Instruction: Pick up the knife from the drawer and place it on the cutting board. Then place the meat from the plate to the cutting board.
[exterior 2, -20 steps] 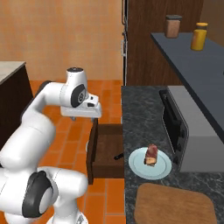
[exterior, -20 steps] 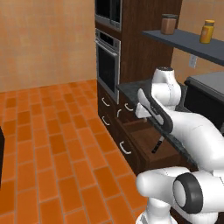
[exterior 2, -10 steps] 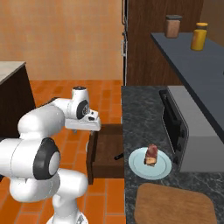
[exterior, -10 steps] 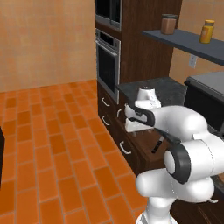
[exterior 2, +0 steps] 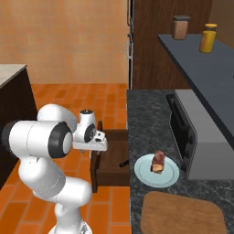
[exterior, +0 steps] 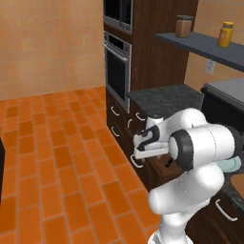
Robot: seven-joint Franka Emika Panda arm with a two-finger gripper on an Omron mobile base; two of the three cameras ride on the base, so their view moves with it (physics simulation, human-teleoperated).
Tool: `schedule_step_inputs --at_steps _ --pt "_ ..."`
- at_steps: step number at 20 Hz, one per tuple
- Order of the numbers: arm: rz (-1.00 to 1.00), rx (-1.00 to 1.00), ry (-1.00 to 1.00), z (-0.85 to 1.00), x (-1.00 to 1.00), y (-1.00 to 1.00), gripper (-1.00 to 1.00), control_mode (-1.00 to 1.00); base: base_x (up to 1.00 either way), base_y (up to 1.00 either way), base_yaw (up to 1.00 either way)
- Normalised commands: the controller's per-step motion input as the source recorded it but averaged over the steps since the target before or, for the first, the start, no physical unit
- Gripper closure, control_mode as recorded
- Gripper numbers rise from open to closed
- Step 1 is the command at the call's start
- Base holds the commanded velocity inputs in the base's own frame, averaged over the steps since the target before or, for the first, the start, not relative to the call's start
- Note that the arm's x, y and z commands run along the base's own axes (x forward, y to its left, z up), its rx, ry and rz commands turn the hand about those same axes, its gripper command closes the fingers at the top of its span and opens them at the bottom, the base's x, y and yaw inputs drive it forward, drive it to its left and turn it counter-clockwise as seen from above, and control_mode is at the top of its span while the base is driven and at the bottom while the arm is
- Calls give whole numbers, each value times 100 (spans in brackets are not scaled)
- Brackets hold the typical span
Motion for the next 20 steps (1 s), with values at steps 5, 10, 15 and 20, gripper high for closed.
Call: schedule_step_inputs --at_steps 5,10,15,20 --pt "0 0 1 -33 27 -9 -100 -100 0 0 0" --pt "0 0 0 -46 13 0 -100 -100 0 0 0" --pt "0 0 0 -31 1 10 -100 -100 0 0 0" --pt "-3 0 -2 -2 0 80 -100 -100 0 0 0"
